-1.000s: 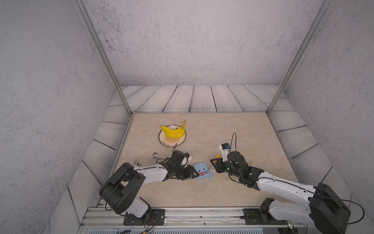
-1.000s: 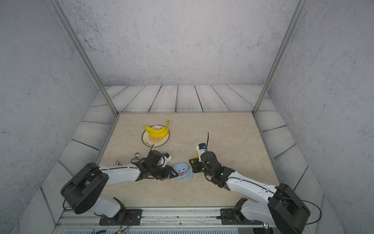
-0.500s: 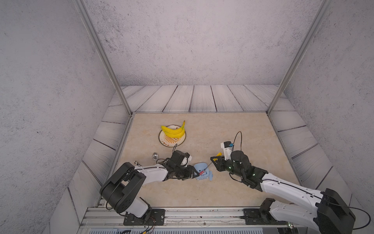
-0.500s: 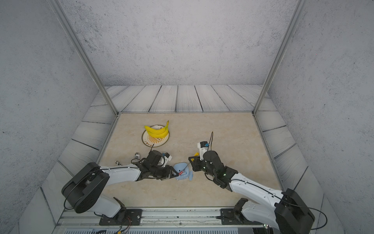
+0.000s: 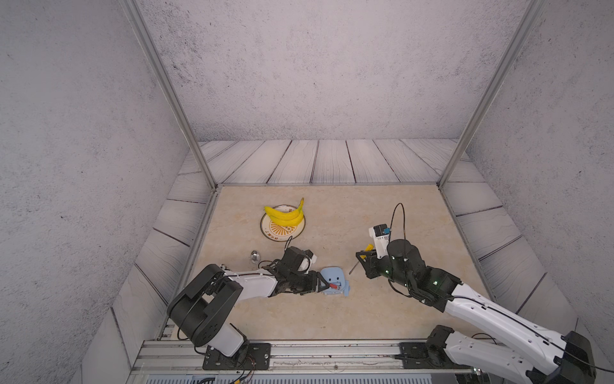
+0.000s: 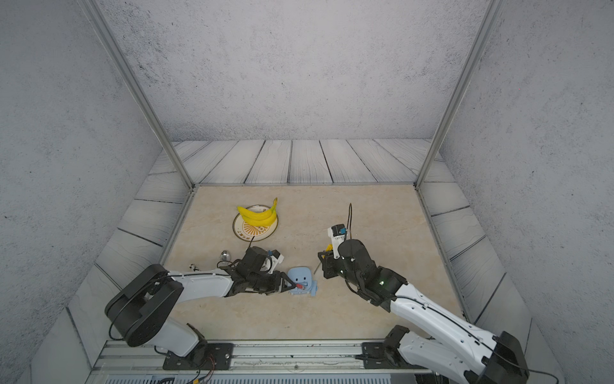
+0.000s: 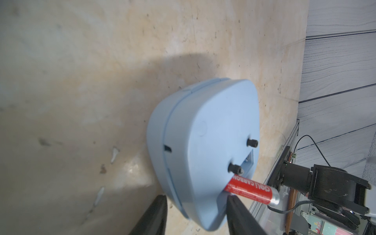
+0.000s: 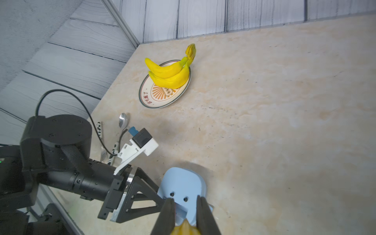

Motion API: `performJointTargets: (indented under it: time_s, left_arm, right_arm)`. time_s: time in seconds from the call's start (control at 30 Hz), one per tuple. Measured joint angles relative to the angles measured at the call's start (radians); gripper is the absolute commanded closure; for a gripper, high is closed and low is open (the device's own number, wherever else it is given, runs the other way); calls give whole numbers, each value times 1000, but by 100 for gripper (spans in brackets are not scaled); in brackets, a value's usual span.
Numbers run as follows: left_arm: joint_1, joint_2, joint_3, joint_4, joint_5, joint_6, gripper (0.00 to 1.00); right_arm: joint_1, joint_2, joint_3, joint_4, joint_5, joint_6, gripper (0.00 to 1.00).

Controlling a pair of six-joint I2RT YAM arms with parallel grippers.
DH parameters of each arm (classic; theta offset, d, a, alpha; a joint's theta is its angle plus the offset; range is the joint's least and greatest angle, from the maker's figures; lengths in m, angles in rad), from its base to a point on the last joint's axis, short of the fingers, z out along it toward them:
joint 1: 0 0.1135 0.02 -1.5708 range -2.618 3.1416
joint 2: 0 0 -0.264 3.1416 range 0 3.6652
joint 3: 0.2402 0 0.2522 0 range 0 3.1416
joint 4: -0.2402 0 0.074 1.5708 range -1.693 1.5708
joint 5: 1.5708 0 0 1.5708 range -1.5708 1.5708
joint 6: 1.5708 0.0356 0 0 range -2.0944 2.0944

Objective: Remove the battery from the alarm
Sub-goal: Release the battery from the alarm, then place the screwdriver at the center of the board.

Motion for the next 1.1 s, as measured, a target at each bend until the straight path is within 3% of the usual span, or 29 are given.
performJointTargets:
  time_s: [0.17,0.4,0.73,0.83,1.1]
  left_arm:
    - [0,-3,2,-6,-5,5,47]
    - [-3,-7,16,-40,-18,17,47]
    - [-6,-7,31,-68,-26,22,47]
    - [-6,-7,32,-71,-27,22,47]
    - [-6,-5,38,-77,-26,23,47]
  right_arm:
    - [-60,76,126,-230,13,-87,99]
    - [-164,351,293,-458,-35,-180,99]
    - [-306,811,556,-545,-113,-244,97]
    - [-333,896,604,-557,-126,-237,94]
    - [-341,1004,668,-562,-134,-235,73]
